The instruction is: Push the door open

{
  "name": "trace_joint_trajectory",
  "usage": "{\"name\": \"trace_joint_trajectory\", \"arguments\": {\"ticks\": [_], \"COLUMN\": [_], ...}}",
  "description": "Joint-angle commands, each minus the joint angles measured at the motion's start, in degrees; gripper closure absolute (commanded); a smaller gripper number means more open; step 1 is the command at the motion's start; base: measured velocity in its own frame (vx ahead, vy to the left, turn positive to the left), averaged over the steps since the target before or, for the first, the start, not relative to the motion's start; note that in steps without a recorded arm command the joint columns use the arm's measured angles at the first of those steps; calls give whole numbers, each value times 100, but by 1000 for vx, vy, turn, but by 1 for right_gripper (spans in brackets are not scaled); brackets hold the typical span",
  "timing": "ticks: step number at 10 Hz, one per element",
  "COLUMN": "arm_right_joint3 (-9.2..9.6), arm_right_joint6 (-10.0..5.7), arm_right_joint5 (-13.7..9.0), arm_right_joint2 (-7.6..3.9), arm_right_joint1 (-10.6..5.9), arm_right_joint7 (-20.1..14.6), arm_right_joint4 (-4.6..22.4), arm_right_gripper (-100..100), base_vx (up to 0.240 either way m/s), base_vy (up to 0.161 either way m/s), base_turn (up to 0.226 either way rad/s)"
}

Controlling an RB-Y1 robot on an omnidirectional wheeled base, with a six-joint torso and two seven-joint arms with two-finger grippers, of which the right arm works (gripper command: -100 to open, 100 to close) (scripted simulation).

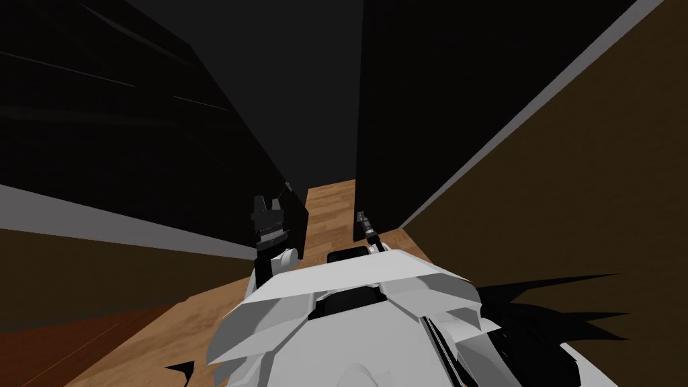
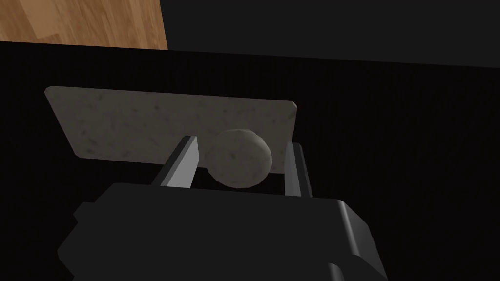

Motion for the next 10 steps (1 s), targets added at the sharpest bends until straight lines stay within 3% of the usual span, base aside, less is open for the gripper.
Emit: {"name": "trace_joint_trajectory", "arguments": {"ticks": [1, 5, 10], "arm_right_joint3": [0, 0, -251], "arm_right_joint6": [4, 4, 21], "arm_right_joint5": [0, 0, -100], "arm_right_joint2": [-2, -2, -134], "arm_right_joint1": [0, 0, -60], "arm_right_joint7": [0, 0, 75], "arm_right_joint4": [-1, -1, 78], "arm_right_gripper": [100, 100, 100], "base_vx": [-24, -8, 157], "base_vy": [-4, -1, 46], "base_turn": [9, 0, -34]}}
